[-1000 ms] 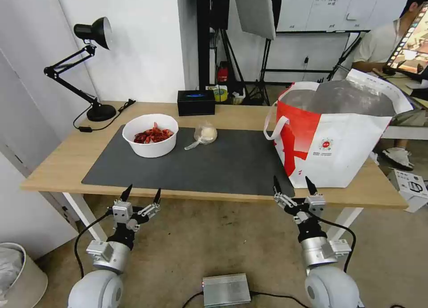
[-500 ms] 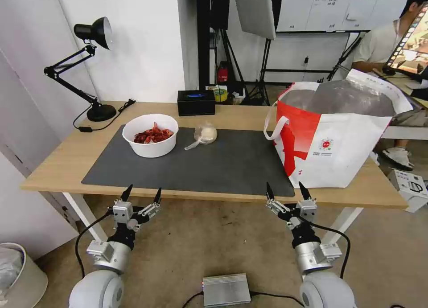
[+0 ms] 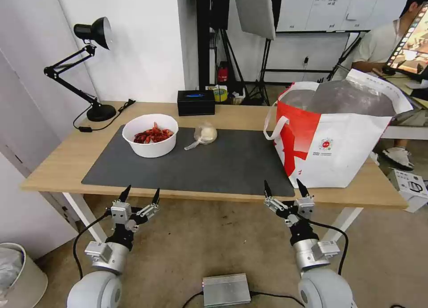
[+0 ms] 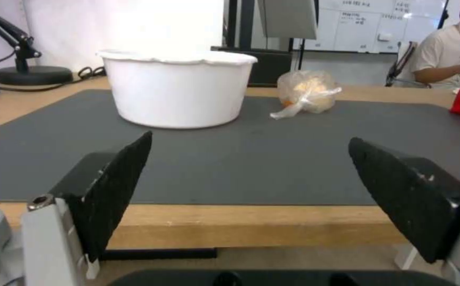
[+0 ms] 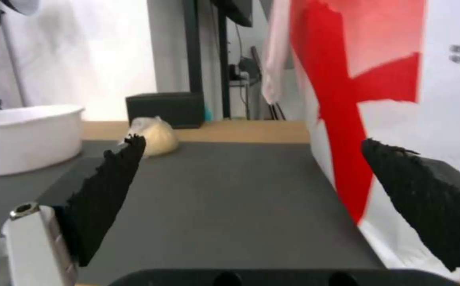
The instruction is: Pick up the trash from the table and place it into the takeout bag.
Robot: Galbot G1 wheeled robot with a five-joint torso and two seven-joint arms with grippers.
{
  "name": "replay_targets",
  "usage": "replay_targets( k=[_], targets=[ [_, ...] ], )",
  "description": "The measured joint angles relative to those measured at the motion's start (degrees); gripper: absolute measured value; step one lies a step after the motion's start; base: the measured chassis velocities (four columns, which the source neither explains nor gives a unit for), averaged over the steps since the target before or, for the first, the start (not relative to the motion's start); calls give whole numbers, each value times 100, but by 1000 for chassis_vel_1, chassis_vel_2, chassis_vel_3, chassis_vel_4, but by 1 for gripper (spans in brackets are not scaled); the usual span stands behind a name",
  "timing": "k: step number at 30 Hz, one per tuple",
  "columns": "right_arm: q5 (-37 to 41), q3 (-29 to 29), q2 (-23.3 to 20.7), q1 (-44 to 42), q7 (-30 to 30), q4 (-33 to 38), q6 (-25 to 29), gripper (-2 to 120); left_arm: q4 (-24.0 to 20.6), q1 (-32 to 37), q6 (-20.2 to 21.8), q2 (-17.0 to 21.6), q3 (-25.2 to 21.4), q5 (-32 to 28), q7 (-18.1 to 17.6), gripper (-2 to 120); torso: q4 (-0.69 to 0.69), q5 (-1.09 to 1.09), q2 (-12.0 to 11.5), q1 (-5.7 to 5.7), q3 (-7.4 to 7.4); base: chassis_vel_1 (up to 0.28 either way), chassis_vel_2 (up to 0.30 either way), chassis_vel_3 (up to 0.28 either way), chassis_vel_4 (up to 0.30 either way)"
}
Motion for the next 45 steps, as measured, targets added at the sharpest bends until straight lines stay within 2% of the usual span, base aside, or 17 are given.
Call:
replay_targets(
  k=[15,27,30,35,45],
  targets=[
    [361,-507,-319,1007,161,-562,-63,100,-78,172,-93,-25,-50,36,2,100,0,0,0,0,0,0,0,0,0],
    [769,-1160,-470,2461,393,-1579,-34,100,-97,197,-106,-30,-104,48,-14,100,0,1,0,0,1,0,0,0,0],
    [912,-1329,-445,3012,444,-1970,-30,100,-136,244,-103,-58,-137,51,-18,100,0,-1,0,0,1,0,0,0,0],
    [996,-1474,-370,3463,460,-2327,-30,100,-159,298,-102,-72,-144,69,-18,100,1,-1,0,1,1,0,0,0,0],
    [1328,-1927,26,4624,468,-3314,-23,100,-215,343,-102,-122,-173,111,-22,100,0,-1,0,1,1,0,0,0,0]
  ],
)
